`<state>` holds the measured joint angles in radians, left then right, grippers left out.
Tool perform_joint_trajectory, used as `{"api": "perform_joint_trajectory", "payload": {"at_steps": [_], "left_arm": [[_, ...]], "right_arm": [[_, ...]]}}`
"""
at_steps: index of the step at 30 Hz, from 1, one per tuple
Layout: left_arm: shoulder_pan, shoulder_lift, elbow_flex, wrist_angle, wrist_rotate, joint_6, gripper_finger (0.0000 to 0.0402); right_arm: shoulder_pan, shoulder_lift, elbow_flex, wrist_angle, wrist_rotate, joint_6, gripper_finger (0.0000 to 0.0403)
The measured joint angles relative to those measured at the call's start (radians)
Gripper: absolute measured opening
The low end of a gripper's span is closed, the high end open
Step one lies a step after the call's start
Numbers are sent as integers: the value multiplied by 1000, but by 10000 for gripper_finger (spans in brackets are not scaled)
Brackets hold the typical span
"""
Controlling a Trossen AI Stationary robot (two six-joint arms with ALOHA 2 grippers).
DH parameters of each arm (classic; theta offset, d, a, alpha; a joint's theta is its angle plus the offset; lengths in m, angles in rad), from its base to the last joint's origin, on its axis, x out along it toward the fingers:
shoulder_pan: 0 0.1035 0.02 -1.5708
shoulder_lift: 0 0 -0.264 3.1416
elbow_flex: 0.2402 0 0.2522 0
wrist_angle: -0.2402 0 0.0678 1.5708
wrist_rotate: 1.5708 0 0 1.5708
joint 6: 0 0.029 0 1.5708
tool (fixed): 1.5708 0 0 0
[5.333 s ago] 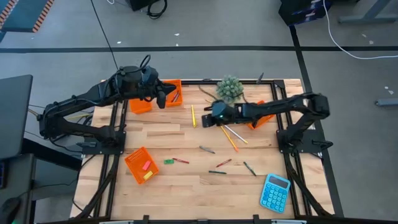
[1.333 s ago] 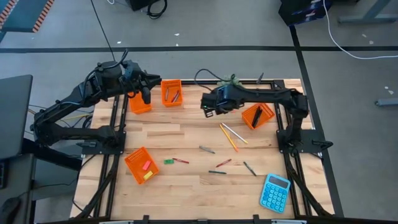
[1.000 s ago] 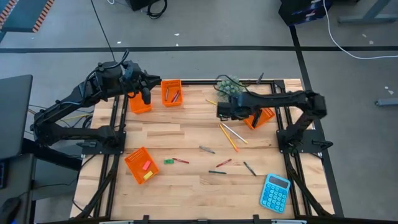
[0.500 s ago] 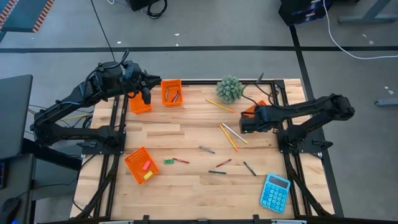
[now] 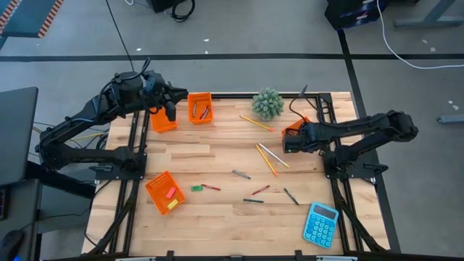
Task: Sort crayons/erasers/pens/pencils in bins
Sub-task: Put the yellow highlighter into the right orange bin
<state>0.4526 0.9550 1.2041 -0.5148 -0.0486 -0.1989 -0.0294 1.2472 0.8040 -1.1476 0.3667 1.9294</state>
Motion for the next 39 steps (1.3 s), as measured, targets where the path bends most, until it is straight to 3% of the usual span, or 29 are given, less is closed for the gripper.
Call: {"api": "perform_joint_trajectory", "payload": {"at_steps": [12,17,35,39], "left_arm": [[0,0,0,0,0,0,48],[-1,0,0,0,0,-3,47],[-3,0,0,-61,0,-51,39],[-3,0,0,-60,0,-52,41]], "right_arm": [[-181,15,0,20,-2,-210,67],[-232,47,0,48,-76,-317,67],[-298,68,-1,59,-91,-286,67],[-309,68,-19,128,-134,-274,67]]}}
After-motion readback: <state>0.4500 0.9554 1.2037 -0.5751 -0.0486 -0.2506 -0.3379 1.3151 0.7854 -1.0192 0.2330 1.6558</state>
